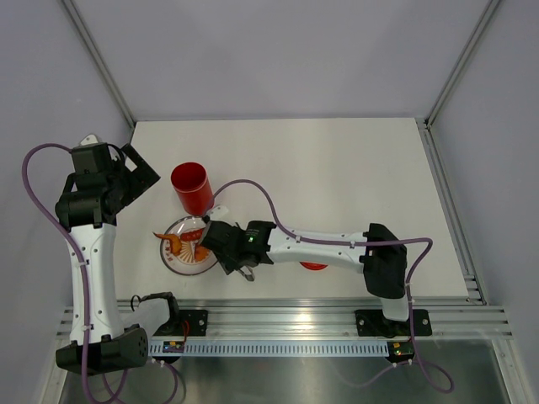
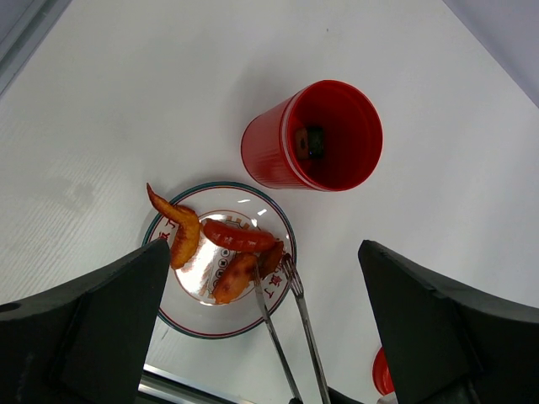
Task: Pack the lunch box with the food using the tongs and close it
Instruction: Pick up the fake food from the plate.
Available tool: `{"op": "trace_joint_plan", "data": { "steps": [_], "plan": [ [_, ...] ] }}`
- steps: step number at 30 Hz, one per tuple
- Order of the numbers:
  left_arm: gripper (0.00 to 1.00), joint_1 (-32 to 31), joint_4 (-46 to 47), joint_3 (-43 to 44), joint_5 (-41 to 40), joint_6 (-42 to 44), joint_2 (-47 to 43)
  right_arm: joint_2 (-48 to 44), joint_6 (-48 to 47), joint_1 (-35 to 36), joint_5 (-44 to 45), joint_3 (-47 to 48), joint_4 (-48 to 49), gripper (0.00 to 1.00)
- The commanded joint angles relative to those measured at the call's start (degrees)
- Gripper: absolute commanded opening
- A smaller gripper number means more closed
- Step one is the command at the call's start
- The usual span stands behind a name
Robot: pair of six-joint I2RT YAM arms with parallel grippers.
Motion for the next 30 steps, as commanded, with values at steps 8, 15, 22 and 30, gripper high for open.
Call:
{"op": "trace_joint_plan", "data": {
  "steps": [8,15,22,30],
  "plan": [
    [0.99,0.3,2.1,-0.5,1.3,0.9,-1.1,0.0,-0.2,1.0,3.2,3.6,-1.9,0.39],
    [0.99,0.3,2.3,-0.7,2.7,0.8,-1.1,-3.0,-0.4,1.5,3.4,5.1,-3.1,0.22],
    [0.99,0.3,2.3,-0.8,2.7,0.7,-1.2,-4.8,-0.9,1.7,4.0,5.2,-3.6,0.11],
    [0.99,0.3,2.1,-0.3,2.6,0.9,-1.2,-5.0,-1.6,1.7,4.0,5.8,-3.8,0.05]
  ]
}}
